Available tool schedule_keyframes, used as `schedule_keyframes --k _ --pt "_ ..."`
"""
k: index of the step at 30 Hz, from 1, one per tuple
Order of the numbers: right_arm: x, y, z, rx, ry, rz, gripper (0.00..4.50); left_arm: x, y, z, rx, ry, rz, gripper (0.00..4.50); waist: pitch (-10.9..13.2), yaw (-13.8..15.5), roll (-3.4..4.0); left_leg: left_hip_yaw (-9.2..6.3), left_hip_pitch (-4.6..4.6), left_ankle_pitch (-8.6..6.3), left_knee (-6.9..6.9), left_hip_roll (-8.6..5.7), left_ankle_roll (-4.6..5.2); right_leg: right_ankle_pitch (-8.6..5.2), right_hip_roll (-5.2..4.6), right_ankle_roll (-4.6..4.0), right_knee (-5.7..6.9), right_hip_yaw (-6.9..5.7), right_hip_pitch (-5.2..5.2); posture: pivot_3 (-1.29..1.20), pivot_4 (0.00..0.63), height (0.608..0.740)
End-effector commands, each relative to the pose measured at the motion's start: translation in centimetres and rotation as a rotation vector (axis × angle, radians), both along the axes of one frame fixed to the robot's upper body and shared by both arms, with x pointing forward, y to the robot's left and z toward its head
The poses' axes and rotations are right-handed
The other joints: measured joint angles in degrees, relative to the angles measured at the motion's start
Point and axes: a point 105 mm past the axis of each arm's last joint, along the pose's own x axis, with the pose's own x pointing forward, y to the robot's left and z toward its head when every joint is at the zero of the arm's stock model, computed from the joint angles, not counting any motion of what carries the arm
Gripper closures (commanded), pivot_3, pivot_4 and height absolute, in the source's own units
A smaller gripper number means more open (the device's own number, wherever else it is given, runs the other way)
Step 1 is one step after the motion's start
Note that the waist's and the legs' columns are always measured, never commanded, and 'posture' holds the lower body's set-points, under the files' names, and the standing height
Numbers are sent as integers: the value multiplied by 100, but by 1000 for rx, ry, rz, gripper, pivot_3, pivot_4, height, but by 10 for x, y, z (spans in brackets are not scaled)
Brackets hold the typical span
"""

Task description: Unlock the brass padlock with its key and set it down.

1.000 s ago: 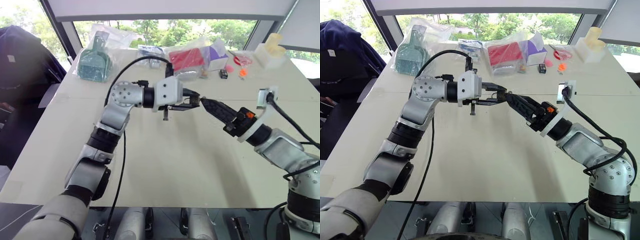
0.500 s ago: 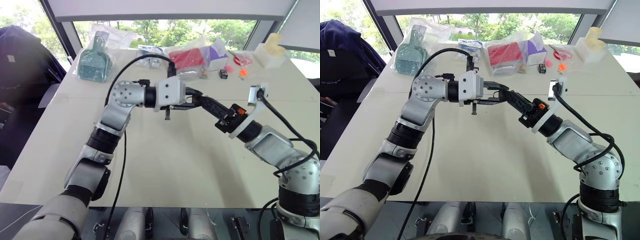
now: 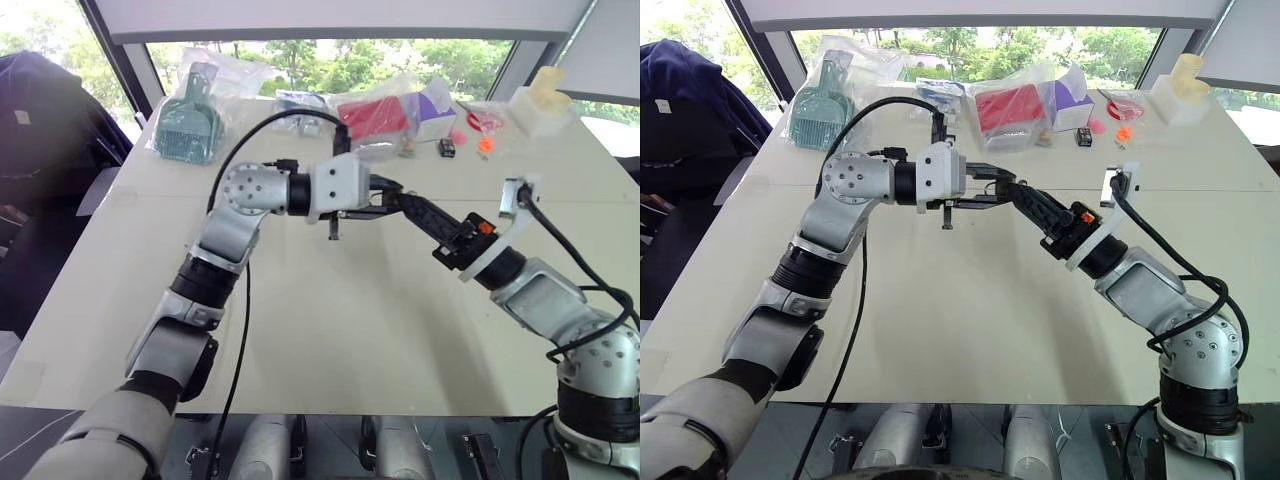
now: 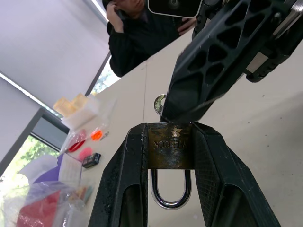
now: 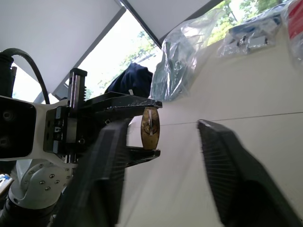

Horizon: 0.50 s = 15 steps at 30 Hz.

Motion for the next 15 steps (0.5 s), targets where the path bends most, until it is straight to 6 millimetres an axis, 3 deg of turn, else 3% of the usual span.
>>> schedule_keyframes --k 1,5,8,11,12,15 --pt "-2 -7 9 20 -43 -18 1878 -1 2 13 -40 -29 -3 3777 0 -2 0 0 0 0 0 0 0 0 0 0 0 0 0 0 150 735" --pt "-2 -5 11 39 -46 -6 1878 -2 3 13 -39 -30 -4 3777 0 -4 0 0 0 0 0 0 0 0 0 0 0 0 0 0 150 735" --pt "-2 -1 11 44 -42 2 2644 -2 3 13 -39 -32 -3 3777 0 -2 0 0 0 0 0 0 0 0 0 0 0 0 0 0 150 735" --pt "-1 3 9 34 -33 13 4228 -3 2 15 -42 -44 -3 3777 0 -7 0 0 1 0 0 0 0 0 0 0 0 0 0 0 150 735" --pt "-1 3 8 34 -29 15 4435 -3 2 15 -44 -49 -4 3777 0 -5 0 0 1 0 0 0 0 0 0 0 0 0 -1 0 150 735" --pt "-1 4 7 33 -21 15 4435 -4 1 16 -42 -78 -7 3777 0 -1 0 0 0 0 0 0 0 0 0 0 0 0 0 0 150 735"
